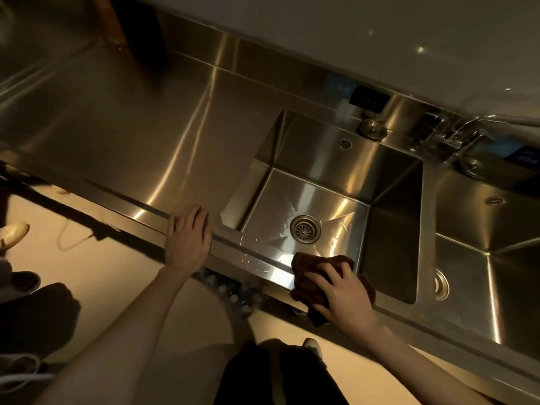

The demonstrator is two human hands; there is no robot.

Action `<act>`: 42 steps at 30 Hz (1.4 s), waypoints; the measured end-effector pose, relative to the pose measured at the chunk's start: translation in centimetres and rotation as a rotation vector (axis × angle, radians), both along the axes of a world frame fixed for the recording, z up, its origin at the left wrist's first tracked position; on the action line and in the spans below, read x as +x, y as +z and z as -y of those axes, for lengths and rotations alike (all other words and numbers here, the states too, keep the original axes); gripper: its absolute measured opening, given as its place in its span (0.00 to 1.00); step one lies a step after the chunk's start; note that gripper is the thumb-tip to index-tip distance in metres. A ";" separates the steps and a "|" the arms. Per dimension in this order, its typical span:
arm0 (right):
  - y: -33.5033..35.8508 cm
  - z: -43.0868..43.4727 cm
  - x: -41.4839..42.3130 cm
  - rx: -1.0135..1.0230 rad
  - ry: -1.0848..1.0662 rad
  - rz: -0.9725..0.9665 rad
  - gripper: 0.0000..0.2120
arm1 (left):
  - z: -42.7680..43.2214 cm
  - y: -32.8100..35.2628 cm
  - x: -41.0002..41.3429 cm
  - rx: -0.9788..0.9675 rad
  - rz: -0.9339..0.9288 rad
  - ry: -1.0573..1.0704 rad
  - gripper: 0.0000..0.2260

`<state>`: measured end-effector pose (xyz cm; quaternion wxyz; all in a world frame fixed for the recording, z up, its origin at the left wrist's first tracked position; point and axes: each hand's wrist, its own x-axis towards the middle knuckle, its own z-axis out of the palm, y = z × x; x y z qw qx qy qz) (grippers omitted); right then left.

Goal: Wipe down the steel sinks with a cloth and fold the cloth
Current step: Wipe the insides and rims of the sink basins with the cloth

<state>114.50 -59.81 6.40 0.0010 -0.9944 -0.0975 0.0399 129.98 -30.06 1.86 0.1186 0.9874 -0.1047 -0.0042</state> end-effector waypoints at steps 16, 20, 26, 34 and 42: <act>0.1 -10.4 10.1 0.134 0.165 -0.118 0.23 | -2.6 -0.4 0.7 -0.108 -0.054 -0.103 0.25; -0.4 -6.1 7.3 0.128 0.175 -0.069 0.27 | -2.5 -0.6 0.6 -0.075 -0.064 -0.097 0.24; -1.2 -7.0 8.2 0.106 0.193 -0.003 0.25 | -2.6 -0.4 1.2 -0.109 -0.060 -0.098 0.25; -1.5 -14.5 12.7 0.164 0.107 0.064 0.25 | -3.9 1.3 5.1 -0.118 -0.057 -0.229 0.23; -1.2 -14.6 10.8 0.093 0.010 0.048 0.23 | -6.1 1.2 8.1 -0.093 -0.075 -0.378 0.24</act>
